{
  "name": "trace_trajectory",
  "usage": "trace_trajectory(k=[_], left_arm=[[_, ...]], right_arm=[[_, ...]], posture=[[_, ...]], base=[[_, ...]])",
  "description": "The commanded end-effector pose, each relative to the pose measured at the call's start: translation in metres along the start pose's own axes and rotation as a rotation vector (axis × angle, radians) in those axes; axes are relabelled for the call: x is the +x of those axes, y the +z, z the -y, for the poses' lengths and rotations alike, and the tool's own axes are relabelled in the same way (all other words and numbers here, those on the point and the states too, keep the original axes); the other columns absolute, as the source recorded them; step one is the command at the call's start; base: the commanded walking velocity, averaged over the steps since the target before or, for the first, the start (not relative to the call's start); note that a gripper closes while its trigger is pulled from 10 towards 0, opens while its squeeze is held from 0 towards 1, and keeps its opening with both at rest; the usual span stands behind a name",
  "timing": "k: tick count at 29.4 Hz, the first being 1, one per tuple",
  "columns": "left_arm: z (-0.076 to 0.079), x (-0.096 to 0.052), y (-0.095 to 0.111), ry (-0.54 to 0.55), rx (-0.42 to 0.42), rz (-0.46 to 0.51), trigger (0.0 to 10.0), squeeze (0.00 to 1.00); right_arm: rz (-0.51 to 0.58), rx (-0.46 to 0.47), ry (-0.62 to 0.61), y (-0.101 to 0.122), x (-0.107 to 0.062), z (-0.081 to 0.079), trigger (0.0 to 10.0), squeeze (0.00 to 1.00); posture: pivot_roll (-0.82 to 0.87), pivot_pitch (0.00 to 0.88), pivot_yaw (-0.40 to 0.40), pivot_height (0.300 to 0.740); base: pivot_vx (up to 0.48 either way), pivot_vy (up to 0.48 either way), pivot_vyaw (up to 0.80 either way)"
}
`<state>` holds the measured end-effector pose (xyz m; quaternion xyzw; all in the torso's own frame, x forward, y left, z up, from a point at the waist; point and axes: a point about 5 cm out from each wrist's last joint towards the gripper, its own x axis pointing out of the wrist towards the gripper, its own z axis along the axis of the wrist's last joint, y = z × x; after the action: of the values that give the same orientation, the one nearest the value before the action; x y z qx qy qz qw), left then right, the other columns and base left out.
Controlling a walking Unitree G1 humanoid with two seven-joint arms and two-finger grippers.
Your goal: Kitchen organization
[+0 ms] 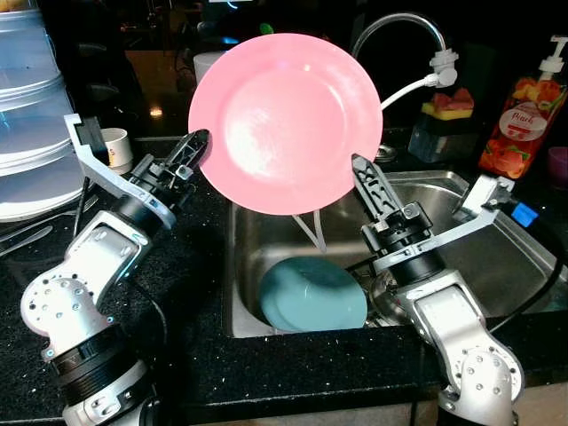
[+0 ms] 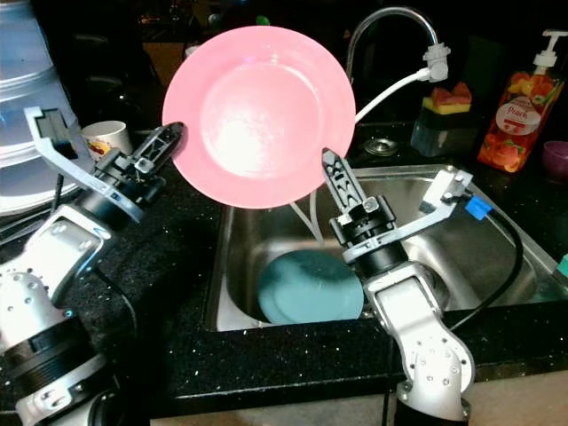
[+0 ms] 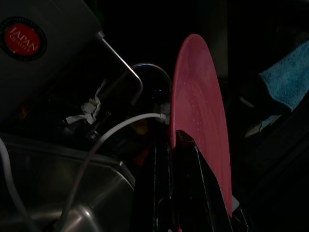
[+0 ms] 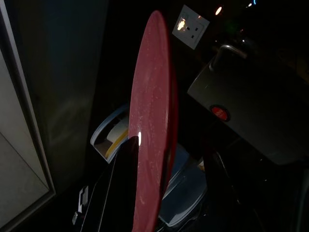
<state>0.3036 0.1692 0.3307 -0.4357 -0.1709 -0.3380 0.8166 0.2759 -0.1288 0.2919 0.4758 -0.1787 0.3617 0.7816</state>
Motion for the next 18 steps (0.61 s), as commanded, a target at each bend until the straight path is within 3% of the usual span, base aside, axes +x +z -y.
trace_trajectory(k=[1, 10, 11, 12, 13, 14, 18], left_arm=[[0.007, 0.005, -0.001, -0.049, -0.006, 0.001, 10.0, 0.00], [0.006, 0.005, -0.018, -0.047, -0.002, -0.061, 10.0, 0.00], [0.006, 0.005, -0.021, -0.046, 0.005, -0.074, 10.0, 0.00], [0.006, 0.005, -0.024, -0.045, 0.015, -0.085, 10.0, 0.00], [0.006, 0.005, -0.024, -0.045, 0.015, -0.085, 10.0, 0.00], [0.005, 0.005, -0.026, -0.040, 0.030, -0.097, 10.0, 0.00], [0.002, 0.005, -0.027, -0.020, 0.063, -0.111, 10.0, 0.00]], right_arm=[[-0.016, 0.010, 0.027, -0.003, -0.001, -0.007, 10.0, 0.00], [-0.025, 0.011, 0.040, -0.003, 0.001, -0.009, 9.9, 0.00], [-0.025, 0.012, 0.036, -0.004, 0.001, -0.009, 4.5, 0.00], [-0.023, 0.012, 0.031, -0.004, 0.001, -0.008, 1.2, 0.00], [-0.023, 0.012, 0.031, -0.004, 0.001, -0.008, 1.2, 0.00], [-0.021, 0.012, 0.030, -0.004, 0.000, -0.008, 0.0, 0.00], [-0.012, 0.012, 0.027, -0.003, 0.000, -0.007, 0.0, 0.00]], posture=[[0.06, 0.082, -0.012, 0.740], [0.05, 0.081, -0.013, 0.740], [0.05, 0.081, -0.013, 0.740], [0.05, 0.081, -0.013, 0.740], [0.05, 0.081, -0.013, 0.740], [0.05, 0.081, -0.013, 0.740], [0.06, 0.081, -0.013, 0.740]], base=[[0.000, 0.000, 0.00], [0.000, 0.000, 0.00], [0.000, 0.000, 0.00], [0.000, 0.000, 0.00], [0.000, 0.000, 0.00], [0.000, 0.000, 0.00], [0.000, 0.000, 0.00]])
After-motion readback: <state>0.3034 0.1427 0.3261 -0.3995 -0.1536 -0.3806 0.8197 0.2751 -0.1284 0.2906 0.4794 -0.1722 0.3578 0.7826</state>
